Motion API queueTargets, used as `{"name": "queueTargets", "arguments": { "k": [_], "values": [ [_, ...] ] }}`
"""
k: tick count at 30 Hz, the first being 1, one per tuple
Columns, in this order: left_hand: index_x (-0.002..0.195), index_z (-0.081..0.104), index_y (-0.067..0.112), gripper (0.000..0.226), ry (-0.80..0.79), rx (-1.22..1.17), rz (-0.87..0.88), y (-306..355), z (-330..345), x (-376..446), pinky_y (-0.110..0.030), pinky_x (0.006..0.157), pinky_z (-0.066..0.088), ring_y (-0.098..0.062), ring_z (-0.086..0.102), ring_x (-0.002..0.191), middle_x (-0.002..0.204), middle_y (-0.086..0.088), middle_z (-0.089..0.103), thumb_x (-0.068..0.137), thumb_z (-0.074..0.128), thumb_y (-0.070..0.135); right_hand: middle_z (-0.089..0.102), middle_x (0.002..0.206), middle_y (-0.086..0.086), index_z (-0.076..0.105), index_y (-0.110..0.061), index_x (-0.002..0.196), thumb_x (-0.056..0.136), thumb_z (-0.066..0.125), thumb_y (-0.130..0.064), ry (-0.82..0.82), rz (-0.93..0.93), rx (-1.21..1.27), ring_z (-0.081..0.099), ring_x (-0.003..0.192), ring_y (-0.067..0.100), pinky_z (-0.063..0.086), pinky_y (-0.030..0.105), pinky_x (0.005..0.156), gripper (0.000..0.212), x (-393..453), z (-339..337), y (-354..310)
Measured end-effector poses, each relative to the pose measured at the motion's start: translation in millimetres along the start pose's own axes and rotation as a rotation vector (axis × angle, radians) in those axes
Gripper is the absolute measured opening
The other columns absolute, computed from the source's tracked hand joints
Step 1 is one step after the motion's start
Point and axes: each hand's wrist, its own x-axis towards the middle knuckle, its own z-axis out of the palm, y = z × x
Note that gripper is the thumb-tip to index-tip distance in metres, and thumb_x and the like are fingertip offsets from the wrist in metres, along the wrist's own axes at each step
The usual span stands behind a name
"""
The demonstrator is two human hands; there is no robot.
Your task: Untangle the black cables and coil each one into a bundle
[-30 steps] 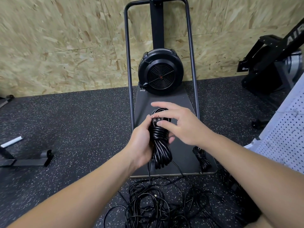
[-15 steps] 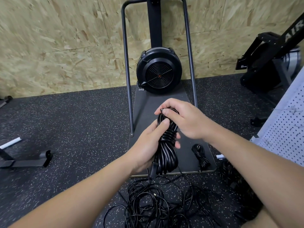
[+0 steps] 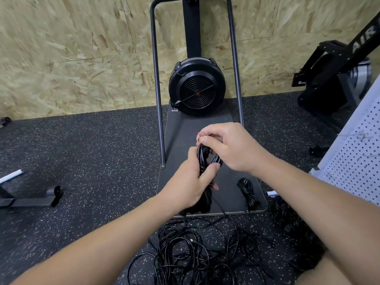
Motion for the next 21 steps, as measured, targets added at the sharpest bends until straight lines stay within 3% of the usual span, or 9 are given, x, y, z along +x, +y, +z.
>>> {"name": "queueTargets", "arguments": {
  "k": [3,5,7,9,12,15,17,19,21],
  "values": [
    [0.122,0.035,0.032,0.036,0.087,0.246,-0.003,-12,10,6,-0.053,0.085,0.059,-0.020,0.076,0.082,0.085,0.000,0.077,0.108,0.052,0.061,0.080,0.088,-0.002,0.082,-0.019,0.102,0.106,0.069,-0.027,0.024,0.024,-0.074,0.074,0.084,0.019,0.058,0.047,0.082,0.016,0,4,3],
    [0.121,0.035,0.032,0.036,0.053,0.254,-0.006,-16,11,10,-0.054,0.085,0.059,-0.025,0.074,0.082,0.089,-0.002,0.076,0.109,0.048,0.063,0.082,0.094,-0.007,0.084,-0.018,0.105,0.104,0.073,-0.024,0.046,0.069,-0.032,0.077,0.089,0.009,0.061,0.044,0.089,0.012,1,1,7],
    [0.130,0.040,0.030,0.030,-0.064,-0.022,-0.033,-12,8,14,-0.054,0.097,0.059,-0.023,0.079,0.091,0.102,-0.007,0.077,0.113,0.050,0.053,0.083,0.099,-0.008,0.085,-0.016,0.106,0.102,0.077,-0.018,0.055,0.111,0.077,0.079,0.096,0.008,0.062,0.045,0.097,0.009,3,-11,14],
    [0.142,0.048,0.023,0.029,-0.168,-0.356,-0.073,-7,4,17,-0.050,0.111,0.055,-0.024,0.078,0.114,0.125,-0.012,0.074,0.116,0.053,0.035,0.084,0.102,-0.005,0.084,-0.013,0.107,0.102,0.077,-0.013,0.063,0.124,0.172,0.080,0.101,0.011,0.063,0.042,0.100,0.009,4,-23,20],
    [0.145,0.055,0.010,0.035,-0.213,-0.645,-0.106,-5,8,27,-0.047,0.110,0.056,-0.034,0.071,0.129,0.129,-0.014,0.075,0.111,0.061,0.010,0.084,0.107,-0.002,0.083,-0.011,0.109,0.099,0.081,-0.013,0.105,0.147,0.262,0.080,0.105,0.011,0.062,0.032,0.101,0.010,6,-33,21],
    [0.140,0.056,0.003,0.039,-0.119,-0.732,-0.113,-2,18,53,-0.045,0.100,0.058,-0.037,0.072,0.124,0.126,-0.021,0.075,0.104,0.071,0.006,0.080,0.120,-0.010,0.077,-0.024,0.124,0.098,0.081,-0.040,0.201,0.322,0.319,0.074,0.115,0.005,0.059,0.029,0.103,0.031,16,-35,31],
    [0.133,0.057,0.007,0.041,0.003,-0.799,-0.144,-3,25,74,-0.047,0.101,0.054,-0.036,0.070,0.118,0.118,-0.016,0.075,0.099,0.078,0.009,0.078,0.122,-0.010,0.072,-0.033,0.127,0.102,0.067,-0.055,0.230,0.507,0.392,0.075,0.115,0.014,0.061,0.044,0.104,0.034,16,-34,50],
    [0.129,0.056,0.008,0.037,0.093,-0.867,-0.195,-5,35,95,-0.045,0.098,0.054,-0.031,0.070,0.107,0.109,-0.011,0.076,0.100,0.078,0.008,0.075,0.125,-0.007,0.069,-0.032,0.130,0.107,0.058,-0.047,0.170,0.615,0.379,0.076,0.112,0.018,0.063,0.050,0.103,0.029,3,-33,69],
    [0.125,0.056,0.010,0.032,0.133,-0.929,-0.243,-14,49,115,-0.034,0.084,0.057,-0.021,0.071,0.088,0.101,-0.007,0.075,0.101,0.077,0.007,0.075,0.128,-0.012,0.067,-0.034,0.138,0.108,0.061,-0.038,0.081,0.623,0.327,0.075,0.114,0.009,0.062,0.044,0.105,0.031,-16,-30,87]
  ]
}}
